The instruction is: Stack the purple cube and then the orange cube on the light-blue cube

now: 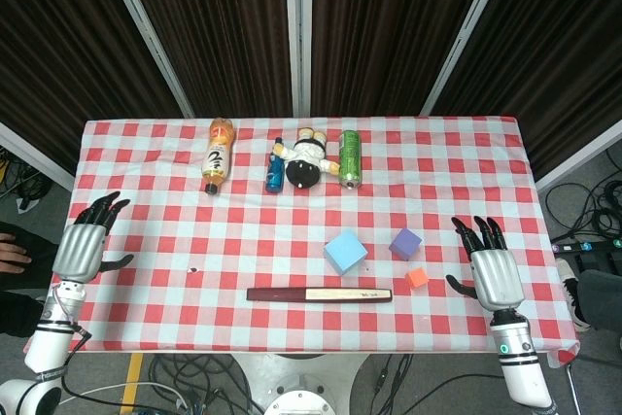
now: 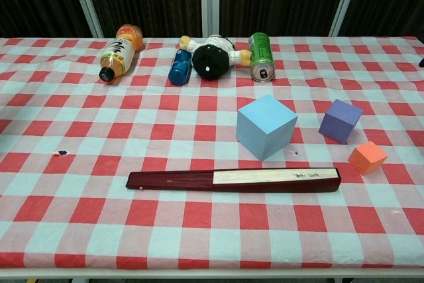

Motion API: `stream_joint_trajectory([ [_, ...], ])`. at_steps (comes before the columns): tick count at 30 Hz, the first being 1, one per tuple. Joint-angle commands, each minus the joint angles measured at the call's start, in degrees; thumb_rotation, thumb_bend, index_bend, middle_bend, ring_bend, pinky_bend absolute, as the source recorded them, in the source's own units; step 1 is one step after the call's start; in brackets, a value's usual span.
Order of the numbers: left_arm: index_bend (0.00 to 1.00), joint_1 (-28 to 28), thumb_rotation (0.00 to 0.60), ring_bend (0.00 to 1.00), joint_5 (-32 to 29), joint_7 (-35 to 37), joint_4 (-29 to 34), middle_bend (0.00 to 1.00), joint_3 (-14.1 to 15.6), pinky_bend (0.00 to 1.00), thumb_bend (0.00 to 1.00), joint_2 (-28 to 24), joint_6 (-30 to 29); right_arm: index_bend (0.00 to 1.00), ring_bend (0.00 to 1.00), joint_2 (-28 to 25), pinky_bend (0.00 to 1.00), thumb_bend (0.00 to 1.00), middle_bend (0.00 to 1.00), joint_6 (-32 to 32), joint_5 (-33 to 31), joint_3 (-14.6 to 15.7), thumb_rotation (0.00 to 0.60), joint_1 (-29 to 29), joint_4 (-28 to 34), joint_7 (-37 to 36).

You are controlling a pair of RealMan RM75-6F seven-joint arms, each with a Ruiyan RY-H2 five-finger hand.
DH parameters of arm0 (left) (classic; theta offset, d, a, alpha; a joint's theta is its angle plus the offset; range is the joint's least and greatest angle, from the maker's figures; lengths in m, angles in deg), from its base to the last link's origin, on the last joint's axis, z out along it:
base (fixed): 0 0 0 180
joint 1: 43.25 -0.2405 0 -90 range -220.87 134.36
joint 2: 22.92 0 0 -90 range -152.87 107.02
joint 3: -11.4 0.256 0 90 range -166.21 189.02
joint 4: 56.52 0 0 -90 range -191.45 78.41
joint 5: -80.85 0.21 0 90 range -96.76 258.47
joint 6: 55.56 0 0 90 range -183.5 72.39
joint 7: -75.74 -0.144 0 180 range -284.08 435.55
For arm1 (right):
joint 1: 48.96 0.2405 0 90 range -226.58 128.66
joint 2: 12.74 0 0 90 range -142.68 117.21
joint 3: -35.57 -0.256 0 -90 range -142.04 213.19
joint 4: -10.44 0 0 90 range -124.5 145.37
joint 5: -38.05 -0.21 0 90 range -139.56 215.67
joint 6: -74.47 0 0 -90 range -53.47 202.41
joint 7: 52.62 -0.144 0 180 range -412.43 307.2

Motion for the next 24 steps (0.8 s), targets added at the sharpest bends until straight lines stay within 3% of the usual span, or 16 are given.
stream_joint_trajectory([
  [1, 0.21, 0.0, 0.600, 0.13, 0.0, 0.0, 0.1, 0.18, 0.0, 0.24, 0.09, 0.0, 0.1, 0.09, 0.05, -0.4, 0.01, 0.06, 0.25, -0.2, 0.1, -0.1, 0.600, 0.3, 0.2, 0.5],
  [10, 0.21, 0.1, 0.600, 0.13, 0.1, -0.2, 0.3, 0.18, 0.0, 0.24, 0.09, -0.1, 0.1, 0.09, 0.05, -4.8, 0.00, 0.06, 0.26, -3.2, -0.5, -1.0, 0.600, 2.5, 3.5, 3.3],
  [17, 0.21, 0.0, 0.600, 0.13, -0.6, 0.4, -0.1, 0.18, -0.3, 0.24, 0.09, -0.2, 0.2, 0.10, 0.05, -13.2, 0.01, 0.06, 0.26, -17.8, -2.9, -2.7, 0.600, 10.9, 4.4, 5.8],
  [24, 0.21, -0.2, 0.600, 0.13, -1.0, 0.0, -0.5, 0.18, -0.5, 0.24, 0.09, -0.1, 0.1, 0.17, 0.05, -15.8, 0.02, 0.07, 0.28, -30.5, 4.6, -1.4, 0.600, 21.1, -3.2, -1.7],
])
